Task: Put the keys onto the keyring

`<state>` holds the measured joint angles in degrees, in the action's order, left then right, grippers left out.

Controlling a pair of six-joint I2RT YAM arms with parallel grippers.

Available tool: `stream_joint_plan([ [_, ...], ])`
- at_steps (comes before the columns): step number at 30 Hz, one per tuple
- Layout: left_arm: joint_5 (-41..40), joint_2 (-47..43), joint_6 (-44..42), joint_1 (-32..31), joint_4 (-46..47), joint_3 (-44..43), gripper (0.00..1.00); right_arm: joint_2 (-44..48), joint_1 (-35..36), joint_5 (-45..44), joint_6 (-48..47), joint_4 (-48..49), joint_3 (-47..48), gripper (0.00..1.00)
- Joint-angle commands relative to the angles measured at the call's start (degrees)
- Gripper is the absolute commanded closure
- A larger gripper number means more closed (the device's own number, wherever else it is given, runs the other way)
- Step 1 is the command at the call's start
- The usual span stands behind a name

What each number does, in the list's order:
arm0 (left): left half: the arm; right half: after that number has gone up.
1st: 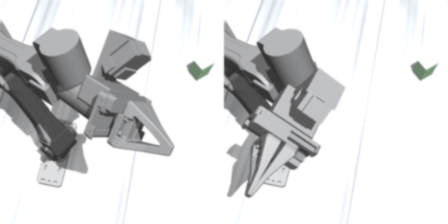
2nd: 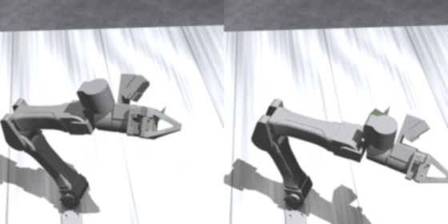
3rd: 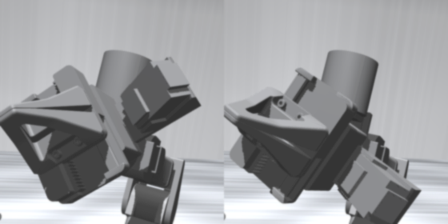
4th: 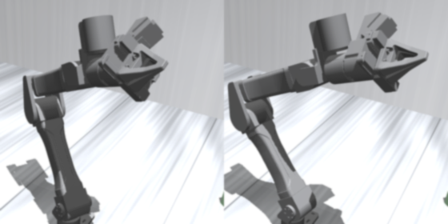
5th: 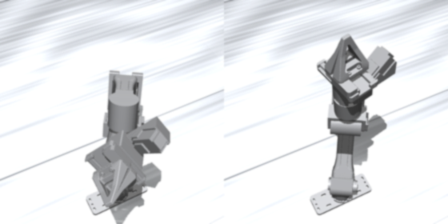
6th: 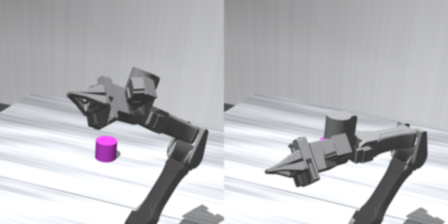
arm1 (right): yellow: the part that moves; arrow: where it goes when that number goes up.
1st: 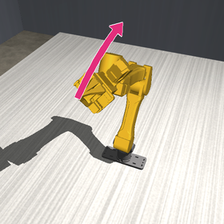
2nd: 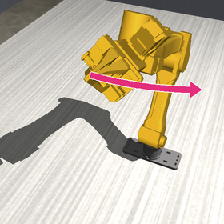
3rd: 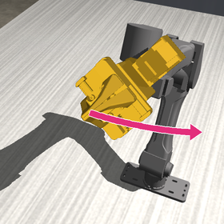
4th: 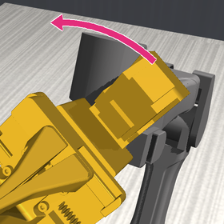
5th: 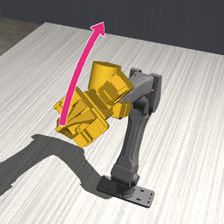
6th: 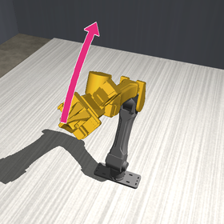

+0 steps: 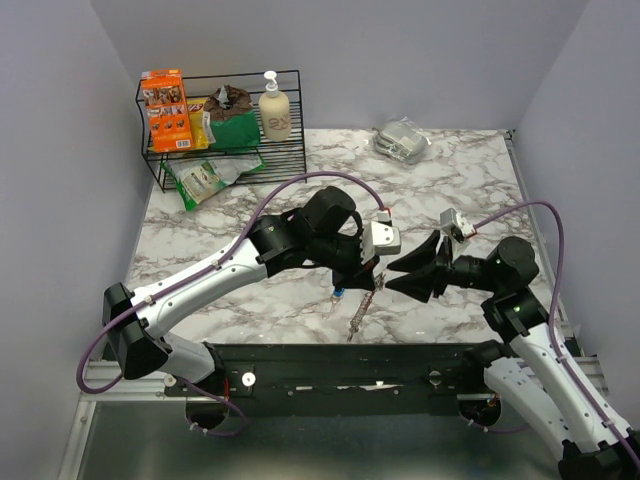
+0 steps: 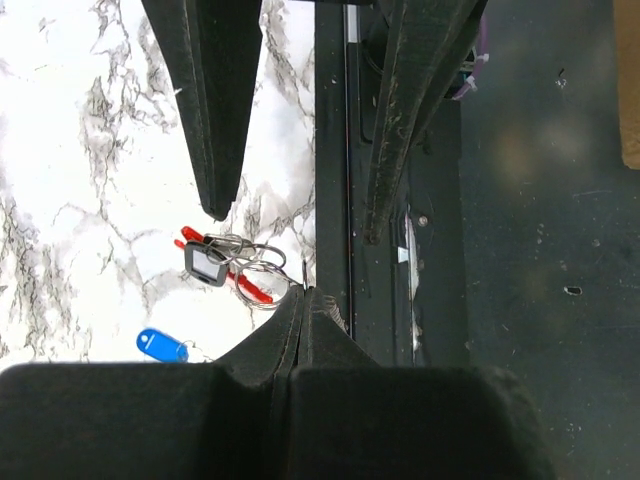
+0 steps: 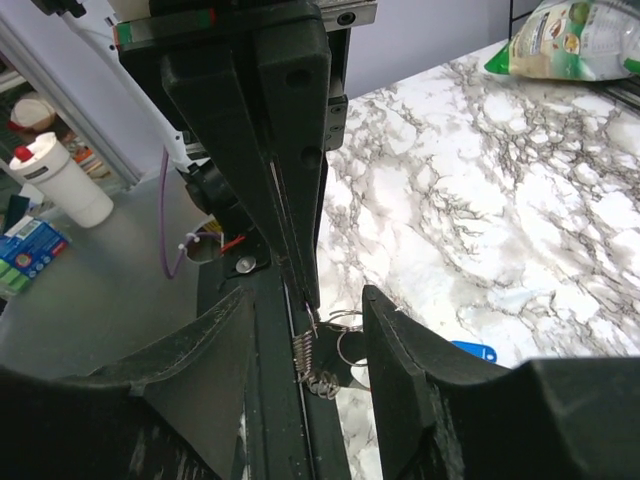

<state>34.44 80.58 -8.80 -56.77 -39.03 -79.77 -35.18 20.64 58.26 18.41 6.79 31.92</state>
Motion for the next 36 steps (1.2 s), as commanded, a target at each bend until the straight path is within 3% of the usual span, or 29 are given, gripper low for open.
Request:
stream_joint_plan([
  [1, 0.11, -0.86, -0.52, -0.44, 0.27, -1.71, 1.00, -1.21, 0.19, 1.24, -0.31, 0.51, 0.25, 0.46],
  [18, 0.28, -0.60, -0.43, -0.53, -0.70, -3.55, 1.00, -3.84, 3.26, 0.10, -0.66, -0.28, -0.90, 0.49],
  [31, 0.81, -0.86, -0.17, -0.62, 0.00, -3.64, 1.00, -3.14, 4.84, -2.19, -1.80, -1.86, -2.22, 0.57],
  [36, 0.90, -1.12, -0.17, -0.97, 0.27, -3.64, 1.00, -3.58, 5.28, -2.54, -1.89, -2.04, -2.22, 0.71],
])
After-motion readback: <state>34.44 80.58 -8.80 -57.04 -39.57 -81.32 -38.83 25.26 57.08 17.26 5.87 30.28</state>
